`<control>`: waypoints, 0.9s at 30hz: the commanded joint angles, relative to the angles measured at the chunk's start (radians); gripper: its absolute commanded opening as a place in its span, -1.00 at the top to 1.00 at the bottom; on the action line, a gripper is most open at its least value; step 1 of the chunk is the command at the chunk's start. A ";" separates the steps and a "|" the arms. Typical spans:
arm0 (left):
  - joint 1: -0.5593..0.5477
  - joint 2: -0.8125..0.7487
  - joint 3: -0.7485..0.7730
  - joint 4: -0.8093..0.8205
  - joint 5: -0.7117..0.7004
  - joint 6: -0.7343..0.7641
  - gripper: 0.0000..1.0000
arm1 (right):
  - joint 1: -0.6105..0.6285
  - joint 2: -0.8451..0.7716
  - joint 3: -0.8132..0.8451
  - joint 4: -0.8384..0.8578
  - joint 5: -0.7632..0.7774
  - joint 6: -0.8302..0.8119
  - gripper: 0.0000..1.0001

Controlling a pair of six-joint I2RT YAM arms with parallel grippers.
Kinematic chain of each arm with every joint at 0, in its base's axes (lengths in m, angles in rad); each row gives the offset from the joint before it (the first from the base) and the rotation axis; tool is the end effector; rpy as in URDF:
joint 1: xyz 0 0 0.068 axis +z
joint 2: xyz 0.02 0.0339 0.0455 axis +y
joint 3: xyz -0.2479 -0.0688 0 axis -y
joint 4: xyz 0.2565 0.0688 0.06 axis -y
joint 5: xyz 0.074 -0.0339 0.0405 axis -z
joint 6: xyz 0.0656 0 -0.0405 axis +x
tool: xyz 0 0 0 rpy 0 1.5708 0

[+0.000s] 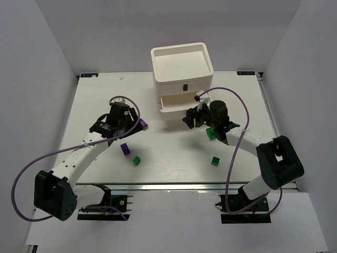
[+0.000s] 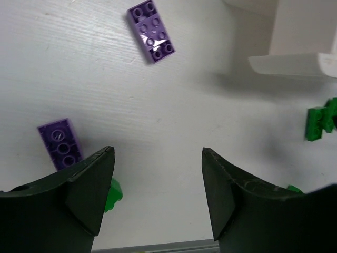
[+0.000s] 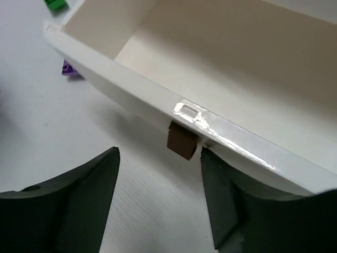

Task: Sort the legos into containers by color

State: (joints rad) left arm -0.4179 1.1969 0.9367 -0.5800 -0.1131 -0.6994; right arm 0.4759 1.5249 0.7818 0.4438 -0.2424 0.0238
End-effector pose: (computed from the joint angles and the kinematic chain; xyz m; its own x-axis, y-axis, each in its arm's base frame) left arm 0.2641 -0.1092 0.2326 -0.7362 -0.3730 -0.5648 -0.1823 0.9129 -0.3653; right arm 0.3214 0.1834 0.1912 -0.2775 -0.1170 -0.9536 -0.6422 0.7608 0.0935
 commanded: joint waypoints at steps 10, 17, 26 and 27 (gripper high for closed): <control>0.004 0.067 -0.045 -0.218 -0.141 -0.155 -0.38 | -0.013 -0.169 -0.036 -0.255 -0.556 -0.450 -0.78; 0.004 0.165 -0.081 -0.198 -0.235 -0.187 -0.47 | -0.026 -0.215 -0.092 -0.181 -0.462 -0.499 -0.79; 0.004 0.288 -0.059 -0.149 -0.275 -0.169 -0.60 | -0.056 -0.180 0.042 -0.300 -0.572 -0.519 -0.76; 0.004 0.300 -0.076 -0.141 -0.269 -0.164 -0.60 | -0.059 -0.175 0.054 -0.321 -0.572 -0.512 -0.73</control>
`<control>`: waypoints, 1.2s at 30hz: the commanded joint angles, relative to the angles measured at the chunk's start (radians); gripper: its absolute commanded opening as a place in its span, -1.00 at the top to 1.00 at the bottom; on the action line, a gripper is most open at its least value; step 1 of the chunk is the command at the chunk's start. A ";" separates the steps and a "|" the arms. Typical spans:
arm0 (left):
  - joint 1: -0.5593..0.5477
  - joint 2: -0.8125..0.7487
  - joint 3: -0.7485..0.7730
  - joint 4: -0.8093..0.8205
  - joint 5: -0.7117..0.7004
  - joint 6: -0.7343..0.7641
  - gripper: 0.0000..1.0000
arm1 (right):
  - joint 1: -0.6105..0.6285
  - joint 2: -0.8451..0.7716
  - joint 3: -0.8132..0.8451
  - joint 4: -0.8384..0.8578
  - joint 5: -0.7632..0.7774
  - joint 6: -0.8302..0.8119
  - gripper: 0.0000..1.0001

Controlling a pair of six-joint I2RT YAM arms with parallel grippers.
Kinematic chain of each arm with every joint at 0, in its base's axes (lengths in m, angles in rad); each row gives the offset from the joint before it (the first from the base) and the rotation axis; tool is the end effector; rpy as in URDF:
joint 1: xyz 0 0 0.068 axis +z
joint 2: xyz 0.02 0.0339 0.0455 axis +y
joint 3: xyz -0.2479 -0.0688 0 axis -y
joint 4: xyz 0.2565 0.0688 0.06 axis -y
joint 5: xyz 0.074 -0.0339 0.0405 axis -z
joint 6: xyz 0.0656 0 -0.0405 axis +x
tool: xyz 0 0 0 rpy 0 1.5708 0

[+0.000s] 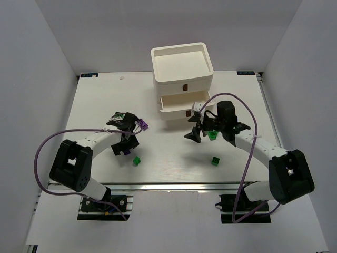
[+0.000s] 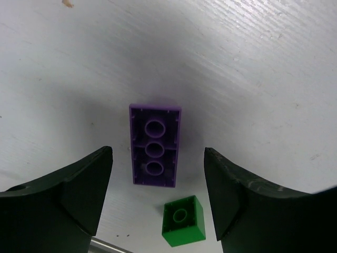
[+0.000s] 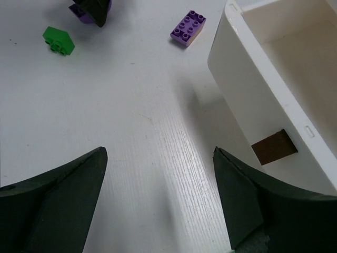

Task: Sort the legos into containers by color

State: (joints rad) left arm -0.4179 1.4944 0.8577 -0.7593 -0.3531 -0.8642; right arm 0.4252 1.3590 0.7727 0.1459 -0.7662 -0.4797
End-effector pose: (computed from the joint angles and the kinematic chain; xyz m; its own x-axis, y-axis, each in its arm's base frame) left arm 0.2528 -0.0875 0.1229 -0.8322 -0.4113 -0.3719 -0.4730 0.8766 0.0888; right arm 0.2768 0.1753 0.2122 0.0564 -0.3395 -0.9389 -0.9498 0.2716 -0.1552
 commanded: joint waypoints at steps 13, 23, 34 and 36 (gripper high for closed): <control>0.004 -0.078 0.015 0.149 0.014 0.094 0.52 | -0.074 -0.027 0.163 0.079 -0.117 0.159 0.07; -0.024 -0.130 0.269 0.437 0.602 0.392 0.95 | -0.117 -0.026 0.266 0.056 0.110 0.411 1.00; -0.075 0.226 0.794 0.322 0.782 0.950 0.81 | -0.170 -0.009 0.293 -0.040 -0.107 0.260 0.81; -0.085 0.292 0.872 0.301 0.783 1.016 0.80 | -0.178 -0.006 0.301 -0.051 -0.119 0.251 0.67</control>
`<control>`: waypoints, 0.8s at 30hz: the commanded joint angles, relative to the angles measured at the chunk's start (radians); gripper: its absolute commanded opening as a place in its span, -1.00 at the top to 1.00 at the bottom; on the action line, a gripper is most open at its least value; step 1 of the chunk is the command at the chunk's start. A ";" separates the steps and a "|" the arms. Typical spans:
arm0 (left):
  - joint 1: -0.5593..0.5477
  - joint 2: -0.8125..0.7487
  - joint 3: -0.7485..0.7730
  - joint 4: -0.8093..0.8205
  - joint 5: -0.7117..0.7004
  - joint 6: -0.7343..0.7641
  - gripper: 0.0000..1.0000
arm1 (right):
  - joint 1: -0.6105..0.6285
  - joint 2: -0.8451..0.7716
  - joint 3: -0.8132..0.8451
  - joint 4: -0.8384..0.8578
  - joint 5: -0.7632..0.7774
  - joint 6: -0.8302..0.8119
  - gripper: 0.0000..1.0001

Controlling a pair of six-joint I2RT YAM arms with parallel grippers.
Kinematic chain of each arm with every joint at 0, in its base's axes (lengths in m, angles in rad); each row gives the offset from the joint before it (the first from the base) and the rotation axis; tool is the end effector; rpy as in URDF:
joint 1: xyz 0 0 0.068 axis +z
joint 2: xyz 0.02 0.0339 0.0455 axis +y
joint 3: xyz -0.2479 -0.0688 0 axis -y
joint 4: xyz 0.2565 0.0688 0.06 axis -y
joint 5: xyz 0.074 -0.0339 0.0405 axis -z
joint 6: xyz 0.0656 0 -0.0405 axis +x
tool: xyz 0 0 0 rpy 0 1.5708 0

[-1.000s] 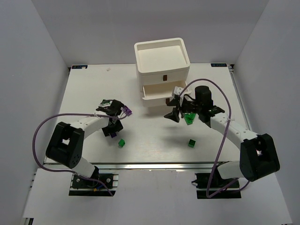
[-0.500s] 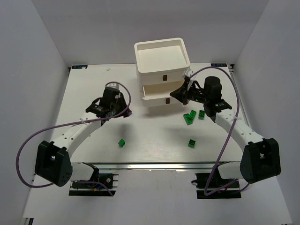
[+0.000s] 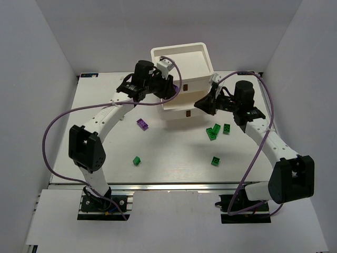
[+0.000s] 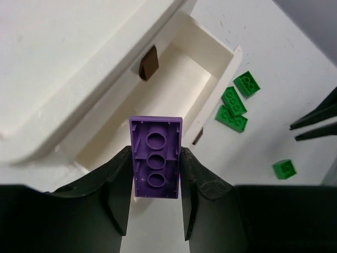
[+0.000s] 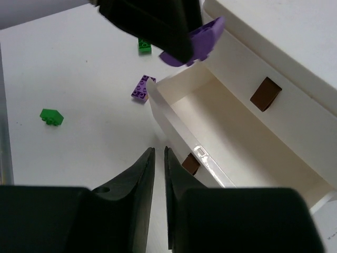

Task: Sort the legos into containers by color

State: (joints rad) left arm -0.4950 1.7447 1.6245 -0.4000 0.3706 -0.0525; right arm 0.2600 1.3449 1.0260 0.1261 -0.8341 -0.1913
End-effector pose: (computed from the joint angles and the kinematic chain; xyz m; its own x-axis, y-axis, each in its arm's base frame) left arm 0.3777 -0.2309 0.3193 -0.4745 0.2006 -0.8571 0.6954 0.6824 -0.2253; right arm 0.3187 0.1351 0.3090 -0.0154 -0.1363 -0.9906 -0.8945 0.4446 -0.0473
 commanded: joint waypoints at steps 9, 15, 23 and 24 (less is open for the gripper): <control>-0.039 0.177 0.198 -0.034 0.027 0.212 0.13 | -0.038 0.016 0.082 -0.123 -0.077 -0.137 -0.15; -0.059 0.179 0.251 -0.031 -0.044 0.183 -0.31 | -0.035 0.020 0.092 -0.200 -0.096 -0.240 -0.24; -0.036 0.000 0.224 -0.016 -0.182 -0.045 -0.19 | 0.022 0.082 0.144 -0.334 -0.128 -0.446 -0.38; -0.024 -0.084 0.151 -0.022 -0.294 -0.103 0.01 | 0.071 0.109 0.170 -0.356 -0.117 -0.467 -0.37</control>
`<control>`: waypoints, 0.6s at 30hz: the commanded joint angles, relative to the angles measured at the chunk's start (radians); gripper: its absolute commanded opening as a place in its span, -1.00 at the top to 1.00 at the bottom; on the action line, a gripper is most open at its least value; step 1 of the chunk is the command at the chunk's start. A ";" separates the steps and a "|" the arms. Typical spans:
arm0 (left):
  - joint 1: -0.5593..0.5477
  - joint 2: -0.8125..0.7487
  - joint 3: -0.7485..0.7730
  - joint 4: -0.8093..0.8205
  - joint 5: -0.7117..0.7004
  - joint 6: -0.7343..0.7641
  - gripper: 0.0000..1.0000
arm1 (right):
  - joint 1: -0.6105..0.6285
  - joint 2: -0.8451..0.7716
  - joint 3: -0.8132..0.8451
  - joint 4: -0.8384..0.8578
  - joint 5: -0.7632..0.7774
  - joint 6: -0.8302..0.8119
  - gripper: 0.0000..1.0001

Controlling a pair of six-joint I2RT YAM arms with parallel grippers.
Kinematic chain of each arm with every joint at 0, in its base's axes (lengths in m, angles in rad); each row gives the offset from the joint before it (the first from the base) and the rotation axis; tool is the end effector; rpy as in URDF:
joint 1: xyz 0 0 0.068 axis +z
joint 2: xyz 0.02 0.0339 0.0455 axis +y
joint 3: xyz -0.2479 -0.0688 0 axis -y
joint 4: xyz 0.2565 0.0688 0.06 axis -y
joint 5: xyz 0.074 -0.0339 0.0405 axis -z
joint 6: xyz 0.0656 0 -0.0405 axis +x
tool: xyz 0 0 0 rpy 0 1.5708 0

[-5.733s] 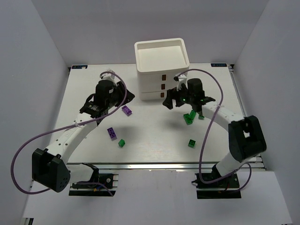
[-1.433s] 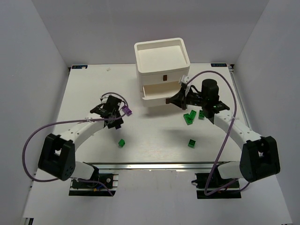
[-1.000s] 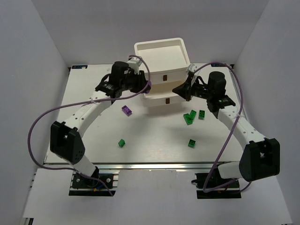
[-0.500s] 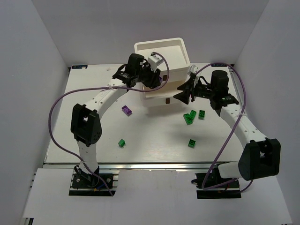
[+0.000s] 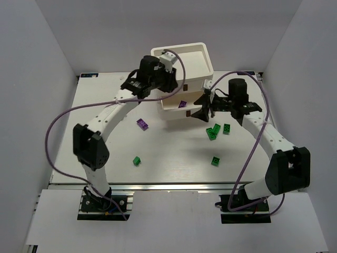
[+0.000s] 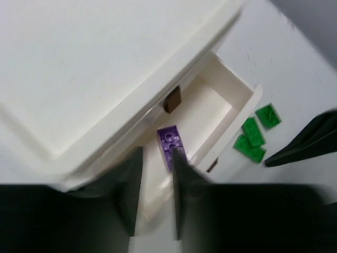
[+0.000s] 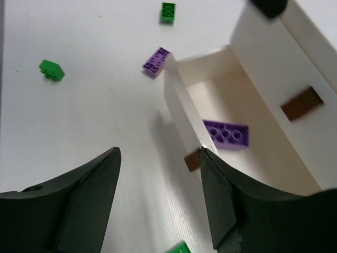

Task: Sort the legos into containers by color

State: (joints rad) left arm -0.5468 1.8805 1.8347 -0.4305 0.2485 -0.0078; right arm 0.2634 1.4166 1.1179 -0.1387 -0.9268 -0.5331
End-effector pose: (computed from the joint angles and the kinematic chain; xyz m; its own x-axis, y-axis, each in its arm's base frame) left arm 0.3989 -0.2617 0.3347 -0.3970 0.2328 -0.8878 0.6876 0.7161 -0.1197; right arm 0.3218 0.1411 0.2923 0.0827 -0.2937 -0.9523 -0.9448 0.2808 -0.1686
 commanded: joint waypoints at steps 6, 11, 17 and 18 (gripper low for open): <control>0.061 -0.596 -0.418 -0.049 -0.475 -0.378 1.00 | 0.275 0.177 0.182 -0.096 0.161 -0.113 0.41; 0.070 -0.932 -0.708 -0.172 -0.574 -0.601 0.26 | 0.444 0.362 0.341 -0.082 0.291 -0.018 0.68; 0.070 -1.184 -0.845 -0.306 -0.647 -0.823 -0.31 | 0.594 0.652 0.721 -0.193 0.621 0.221 0.37; 0.070 -1.204 -0.850 -0.318 -0.655 -0.831 -0.32 | 0.608 0.672 0.744 -0.194 0.641 0.241 0.28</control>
State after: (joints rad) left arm -0.4747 0.7277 1.0000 -0.6605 -0.3336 -0.7052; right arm 0.8288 2.0323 1.7477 -0.2790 -0.4618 -0.4076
